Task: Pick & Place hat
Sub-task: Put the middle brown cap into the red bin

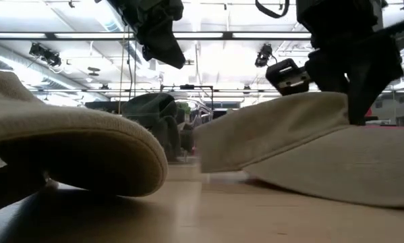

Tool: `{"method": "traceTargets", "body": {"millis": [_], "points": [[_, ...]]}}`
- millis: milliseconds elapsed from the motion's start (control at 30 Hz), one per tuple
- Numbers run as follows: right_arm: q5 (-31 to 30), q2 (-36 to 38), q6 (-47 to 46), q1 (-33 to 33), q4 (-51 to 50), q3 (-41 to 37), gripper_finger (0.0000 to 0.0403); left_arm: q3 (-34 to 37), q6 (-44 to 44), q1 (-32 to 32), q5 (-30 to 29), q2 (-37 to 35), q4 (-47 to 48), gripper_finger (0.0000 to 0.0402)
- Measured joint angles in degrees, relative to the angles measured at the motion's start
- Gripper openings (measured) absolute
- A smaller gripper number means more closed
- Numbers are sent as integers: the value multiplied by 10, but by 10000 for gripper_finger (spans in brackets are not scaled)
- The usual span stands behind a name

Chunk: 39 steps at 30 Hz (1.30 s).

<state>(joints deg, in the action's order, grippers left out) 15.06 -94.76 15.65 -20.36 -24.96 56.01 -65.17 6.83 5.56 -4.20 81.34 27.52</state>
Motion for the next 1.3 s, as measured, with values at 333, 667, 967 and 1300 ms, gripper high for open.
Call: {"method": "traceTargets", "body": {"millis": [333, 667, 967, 1300], "points": [[-137, 0, -9, -1, -300, 170, 6, 0, -1, 0, -11, 0, 2, 147], [-343, 71, -157, 1, -471, 230, 4, 0, -13, 0, -11, 0, 2, 147], [-546, 231, -552, 45, -536, 137, 9, 0, -30, 0, -11, 0, 1, 147], [-581, 291, -889, 102, -371, -58, 9, 0, -31, 1, -11, 0, -2, 147]]}}
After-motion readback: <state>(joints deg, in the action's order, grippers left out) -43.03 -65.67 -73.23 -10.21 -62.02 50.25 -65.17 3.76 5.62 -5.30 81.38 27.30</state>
